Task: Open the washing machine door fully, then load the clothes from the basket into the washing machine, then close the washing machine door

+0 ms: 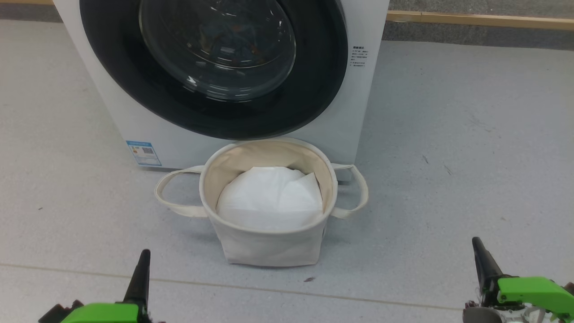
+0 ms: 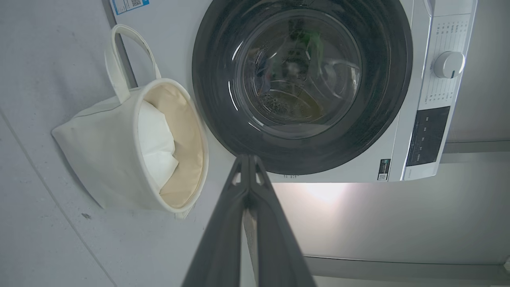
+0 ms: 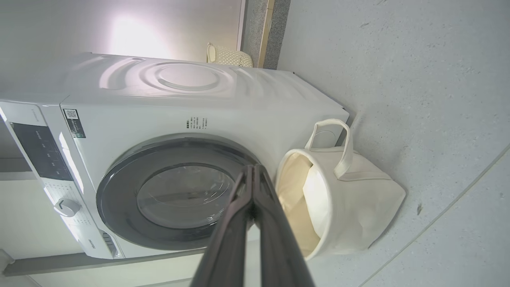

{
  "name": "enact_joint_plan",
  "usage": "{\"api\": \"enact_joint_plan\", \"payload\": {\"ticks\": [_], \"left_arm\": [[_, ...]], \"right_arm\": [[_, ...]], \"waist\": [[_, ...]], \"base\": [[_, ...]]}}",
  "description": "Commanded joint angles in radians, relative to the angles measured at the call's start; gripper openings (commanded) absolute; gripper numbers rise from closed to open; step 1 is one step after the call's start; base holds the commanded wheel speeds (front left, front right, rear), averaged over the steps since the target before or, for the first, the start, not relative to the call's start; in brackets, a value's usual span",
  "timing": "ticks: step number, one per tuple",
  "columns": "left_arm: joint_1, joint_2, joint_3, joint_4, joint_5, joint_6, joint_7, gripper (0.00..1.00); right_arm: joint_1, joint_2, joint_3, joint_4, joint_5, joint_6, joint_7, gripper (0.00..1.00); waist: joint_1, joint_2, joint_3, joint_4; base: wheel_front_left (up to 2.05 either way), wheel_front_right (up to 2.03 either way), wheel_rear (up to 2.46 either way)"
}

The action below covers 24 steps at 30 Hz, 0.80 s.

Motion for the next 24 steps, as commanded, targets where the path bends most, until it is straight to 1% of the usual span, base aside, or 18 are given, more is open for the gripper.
{"api": "enact_joint_plan", "payload": {"ticks": [1,14,24], "left_arm": [[-0.045,0.014,0.039,-0.040,-0.037,-0.011,0.010,0.00],[-0.046,0.015,0.065,-0.055,-0.185,-0.014,0.046,0.00],[-0.046,0.015,0.065,-0.055,-0.185,-0.014,0.046,0.00]], "right_arm": [[-0.049,-0.009,0.013,-0.039,0.036,0.000,0.014,0.00],[-0.051,-0.010,-0.001,-0.048,0.169,0.000,0.052,0.00],[-0.051,-0.009,-0.001,-0.048,0.168,0.000,0.052,0.00]], "waist": [[0.0000,0.0000,0.000,0.000],[0.0000,0.0000,-0.002,-0.004],[0.0000,0.0000,-0.002,-0.004]], "base": [[0.00,0.00,0.00],[0.00,0.00,0.00],[0.00,0.00,0.00]]}}
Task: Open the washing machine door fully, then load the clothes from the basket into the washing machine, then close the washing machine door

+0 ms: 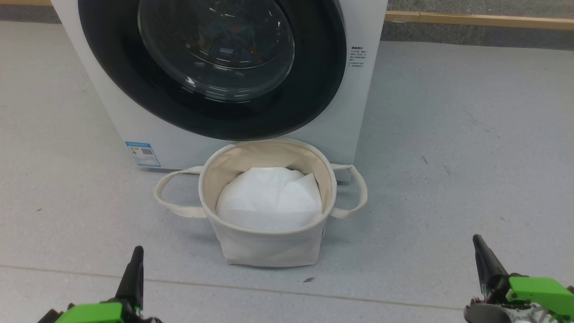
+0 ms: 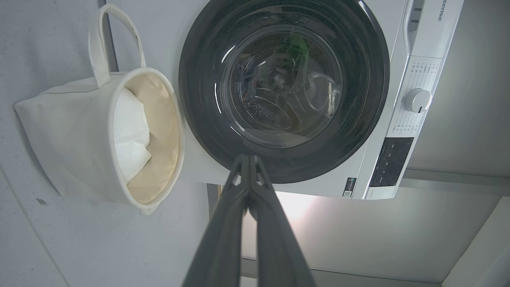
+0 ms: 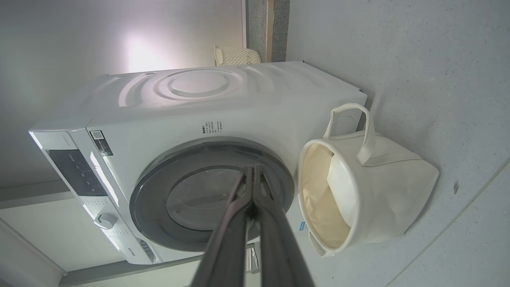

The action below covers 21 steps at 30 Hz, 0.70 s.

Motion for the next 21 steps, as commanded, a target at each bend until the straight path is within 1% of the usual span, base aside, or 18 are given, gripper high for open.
{"api": "enact_joint_plan", "payload": {"ticks": [1,21], "left_arm": [[-0.045,0.015,0.034,-0.038,-0.003,-0.007,0.008,0.00],[-0.045,0.015,0.034,-0.038,-0.003,-0.007,0.008,0.00]], "right_arm": [[-0.050,-0.009,0.019,-0.037,0.006,0.000,0.008,0.00],[-0.050,-0.009,0.018,-0.037,0.005,0.000,0.009,0.00]], "waist": [[0.0000,-0.0001,0.000,0.000],[0.0000,-0.0001,0.000,0.000]], "base": [[0.00,0.00,0.00],[0.00,0.00,0.00]]}}
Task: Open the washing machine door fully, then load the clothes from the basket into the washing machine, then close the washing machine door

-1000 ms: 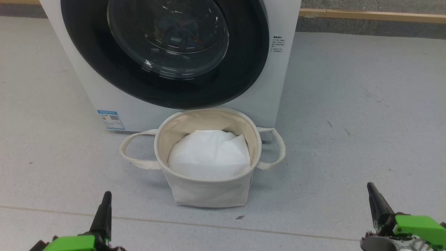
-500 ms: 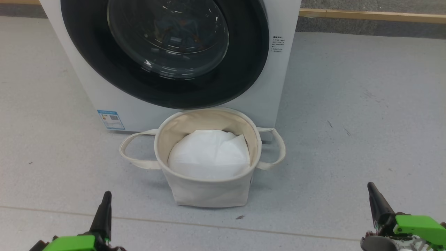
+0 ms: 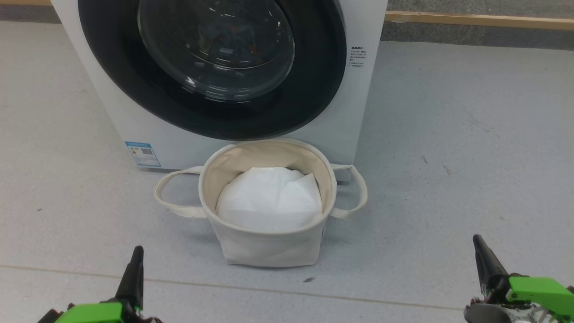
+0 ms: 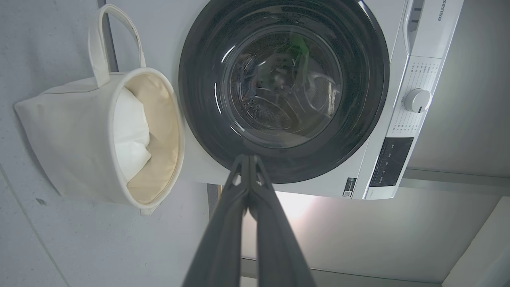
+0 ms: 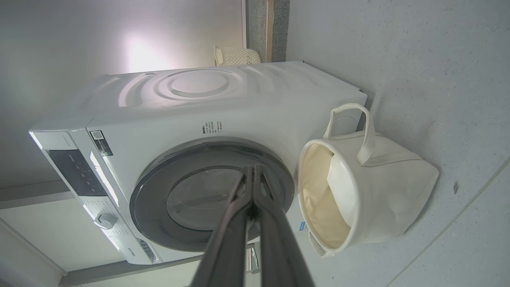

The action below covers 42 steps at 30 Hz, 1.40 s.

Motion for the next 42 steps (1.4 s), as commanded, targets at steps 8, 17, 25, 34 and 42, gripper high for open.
{"api": "enact_joint_plan", "payload": {"ticks": [8,17,25,34,42], "left_arm": [[-0.045,0.015,0.034,-0.038,-0.003,-0.007,0.008,0.00],[-0.045,0.015,0.034,-0.038,-0.003,-0.007,0.008,0.00],[-0.045,0.015,0.034,-0.038,-0.003,-0.007,0.008,0.00],[-0.045,0.015,0.034,-0.038,-0.003,-0.007,0.008,0.00],[-0.045,0.015,0.034,-0.038,-0.003,-0.007,0.008,0.00]], "right_arm": [[-0.050,-0.009,0.019,-0.037,0.005,0.000,0.009,0.00],[-0.050,-0.009,0.018,-0.037,0.005,0.000,0.009,0.00],[-0.050,-0.009,0.018,-0.037,0.005,0.000,0.009,0.00],[-0.050,-0.009,0.018,-0.037,0.005,0.000,0.009,0.00],[-0.050,-0.009,0.018,-0.037,0.005,0.000,0.009,0.00]], "waist": [[0.0000,0.0000,0.000,0.000],[0.0000,0.0000,0.000,0.000],[0.0000,0.0000,0.000,0.000],[0.0000,0.0000,0.000,0.000],[0.0000,0.0000,0.000,0.000]], "base": [[0.00,0.00,0.00],[0.00,0.00,0.00],[0.00,0.00,0.00],[0.00,0.00,0.00],[0.00,0.00,0.00]]}}
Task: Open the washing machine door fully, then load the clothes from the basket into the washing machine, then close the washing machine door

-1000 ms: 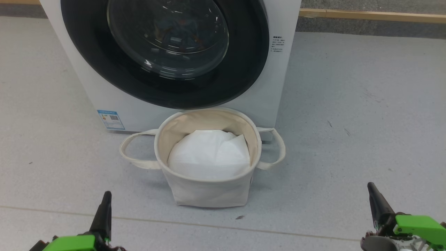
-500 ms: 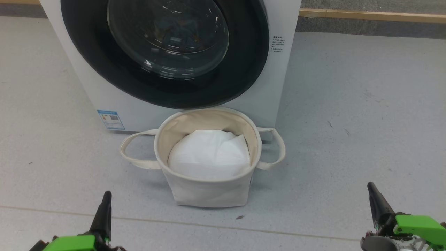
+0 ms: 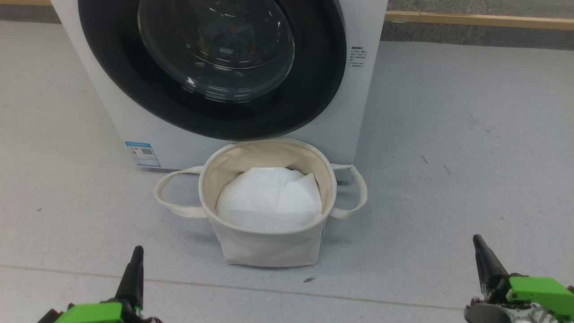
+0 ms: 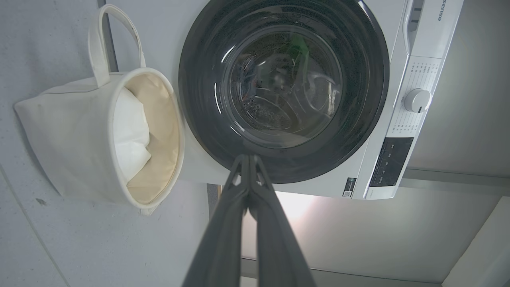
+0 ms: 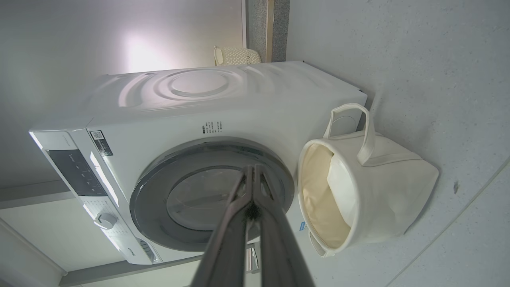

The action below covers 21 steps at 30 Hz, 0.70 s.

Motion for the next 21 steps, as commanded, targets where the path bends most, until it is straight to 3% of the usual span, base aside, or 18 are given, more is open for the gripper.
{"api": "enact_joint_plan", "payload": {"ticks": [1,21], "left_arm": [[-0.045,0.015,0.034,-0.038,-0.003,-0.007,0.008,0.00],[-0.045,0.015,0.034,-0.038,-0.003,-0.007,0.008,0.00]], "right_arm": [[-0.050,-0.009,0.019,-0.037,0.005,0.000,0.008,0.00],[-0.050,-0.009,0.019,-0.037,0.005,0.000,0.008,0.00]], "waist": [[0.0000,0.0000,0.000,0.000],[0.0000,0.0000,0.000,0.000]], "base": [[0.00,0.00,0.00],[0.00,0.00,0.00]]}}
